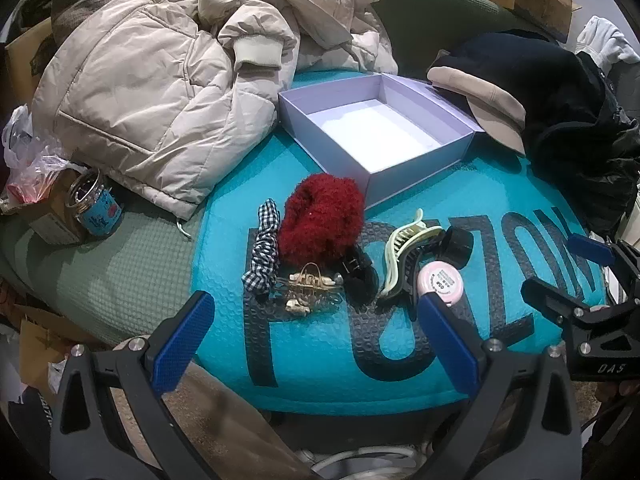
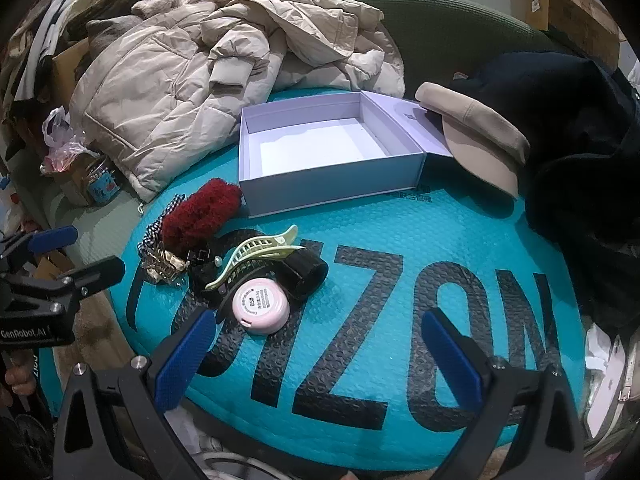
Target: Organize objects
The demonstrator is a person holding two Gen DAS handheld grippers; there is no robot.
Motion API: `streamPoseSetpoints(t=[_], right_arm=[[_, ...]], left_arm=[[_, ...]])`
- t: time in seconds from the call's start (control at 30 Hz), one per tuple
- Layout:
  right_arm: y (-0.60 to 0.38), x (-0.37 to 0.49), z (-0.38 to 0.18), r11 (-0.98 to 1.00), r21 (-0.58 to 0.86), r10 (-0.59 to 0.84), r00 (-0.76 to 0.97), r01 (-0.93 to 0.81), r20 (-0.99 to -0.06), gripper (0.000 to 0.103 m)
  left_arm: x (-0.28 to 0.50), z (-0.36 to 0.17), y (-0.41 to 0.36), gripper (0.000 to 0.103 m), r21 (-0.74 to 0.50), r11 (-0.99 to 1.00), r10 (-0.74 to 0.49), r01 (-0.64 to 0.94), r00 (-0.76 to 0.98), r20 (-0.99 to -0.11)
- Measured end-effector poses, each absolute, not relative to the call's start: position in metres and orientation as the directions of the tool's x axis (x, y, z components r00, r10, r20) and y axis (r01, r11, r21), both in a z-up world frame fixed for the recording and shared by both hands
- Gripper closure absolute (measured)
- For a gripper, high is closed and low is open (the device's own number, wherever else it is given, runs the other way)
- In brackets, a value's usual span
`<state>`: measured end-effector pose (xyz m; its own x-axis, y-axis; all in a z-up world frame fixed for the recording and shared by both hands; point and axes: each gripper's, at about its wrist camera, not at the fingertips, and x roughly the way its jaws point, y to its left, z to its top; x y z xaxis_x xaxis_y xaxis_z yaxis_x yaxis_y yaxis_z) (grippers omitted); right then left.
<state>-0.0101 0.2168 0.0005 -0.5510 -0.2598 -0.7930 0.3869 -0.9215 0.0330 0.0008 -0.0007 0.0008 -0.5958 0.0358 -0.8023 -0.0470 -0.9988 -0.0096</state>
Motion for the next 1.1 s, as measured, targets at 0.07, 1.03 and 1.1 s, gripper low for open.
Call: streamPoseSetpoints(t=[0.07,1.03,1.1], right_arm=[[0.217,-0.009,0.001,-0.921,0.031,-0.260,-0.552,0.389,-0.792,0.001],[0.233,-0.011,0.000,-0.938,0.109,-0.287,-0.558,0.330,-0.779,0.001],[0.231,-0.012,-0.004,-0.934,0.108,-0.290,-0.547,0.340,-0.785,0.001]], left_arm=[[0.000,0.002,0.000,0.001,-0.012,-0.999,0.039,-0.050,-0.596,-0.802],[-0.007,-0.003,-0.011,0.001,-0.047,-0.998,0.057,-0.033,-0.577,-0.815],[-0.009,-0.007,-0.014,0.001,-0.053,-0.998,0.059,-0.027,-0.569,-0.820]])
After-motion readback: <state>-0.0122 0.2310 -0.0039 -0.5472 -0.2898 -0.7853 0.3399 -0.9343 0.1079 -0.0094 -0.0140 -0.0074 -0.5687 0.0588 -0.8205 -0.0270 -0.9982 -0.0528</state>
